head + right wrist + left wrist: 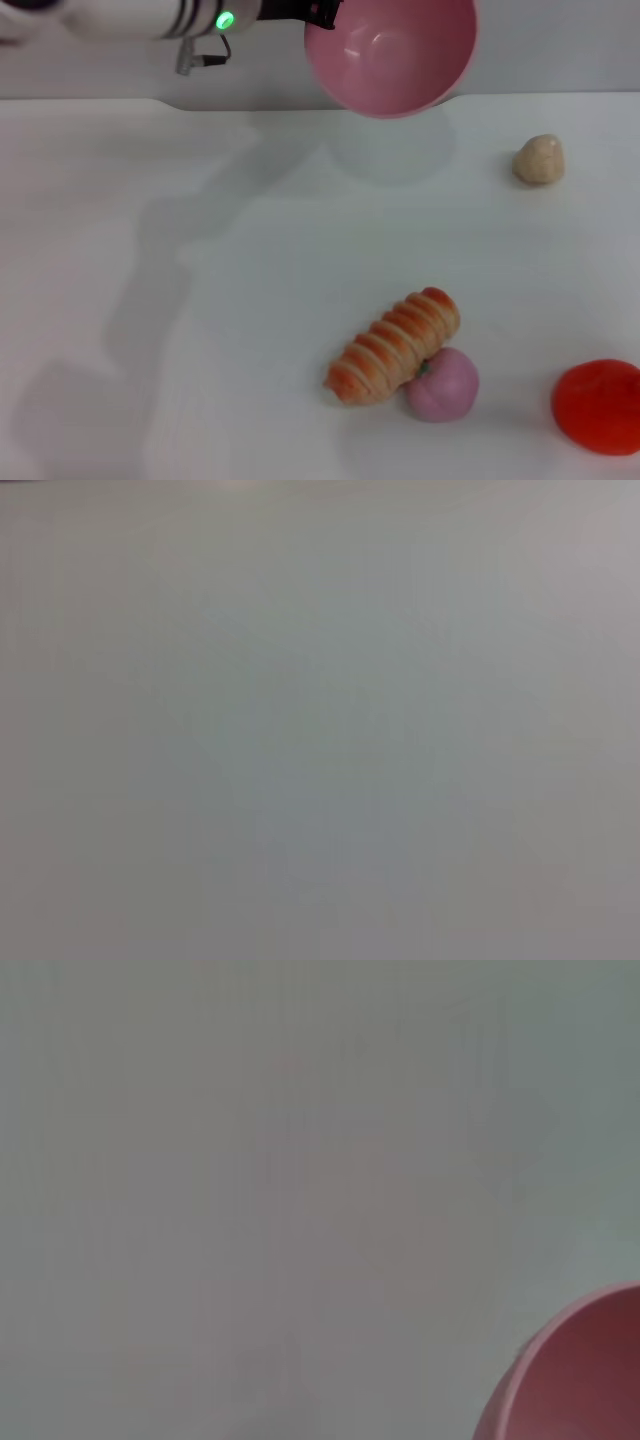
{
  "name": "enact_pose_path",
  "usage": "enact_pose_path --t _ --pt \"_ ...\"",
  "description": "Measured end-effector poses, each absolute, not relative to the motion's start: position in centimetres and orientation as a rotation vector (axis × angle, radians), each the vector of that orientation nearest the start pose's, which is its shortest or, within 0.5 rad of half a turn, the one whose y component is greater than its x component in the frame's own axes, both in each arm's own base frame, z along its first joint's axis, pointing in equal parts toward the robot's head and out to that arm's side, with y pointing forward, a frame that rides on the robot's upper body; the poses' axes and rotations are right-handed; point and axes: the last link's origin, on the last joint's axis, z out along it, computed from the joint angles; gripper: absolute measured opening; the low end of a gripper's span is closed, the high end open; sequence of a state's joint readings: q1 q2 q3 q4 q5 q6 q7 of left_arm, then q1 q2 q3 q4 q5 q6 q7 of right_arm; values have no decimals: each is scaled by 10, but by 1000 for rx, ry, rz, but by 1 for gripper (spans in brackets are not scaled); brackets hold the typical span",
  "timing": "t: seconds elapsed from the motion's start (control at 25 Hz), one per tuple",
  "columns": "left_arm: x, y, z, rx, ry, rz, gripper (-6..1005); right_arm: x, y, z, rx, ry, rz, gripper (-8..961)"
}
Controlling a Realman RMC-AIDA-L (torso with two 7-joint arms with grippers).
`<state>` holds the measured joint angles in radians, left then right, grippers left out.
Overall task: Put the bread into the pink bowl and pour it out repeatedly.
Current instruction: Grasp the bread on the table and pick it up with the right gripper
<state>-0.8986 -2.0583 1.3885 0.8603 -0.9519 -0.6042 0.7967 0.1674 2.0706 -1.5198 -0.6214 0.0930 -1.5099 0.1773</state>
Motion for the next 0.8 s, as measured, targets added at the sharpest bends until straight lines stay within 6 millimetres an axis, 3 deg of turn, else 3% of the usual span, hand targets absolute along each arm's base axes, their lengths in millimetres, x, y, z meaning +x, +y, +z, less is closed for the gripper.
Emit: enact_pose_path --t 0.32,0.56,0.8 --pt "-103 468 21 -2495 -774 -517 34 277 319 82 -1343 122 1030 344" --pt "-128 458 58 -2554 -901 -598 34 281 344 75 -1407 269 986 344" --pt "-161 448 78 -2519 -1007 -598 34 275 380 62 -1551 453 897 345"
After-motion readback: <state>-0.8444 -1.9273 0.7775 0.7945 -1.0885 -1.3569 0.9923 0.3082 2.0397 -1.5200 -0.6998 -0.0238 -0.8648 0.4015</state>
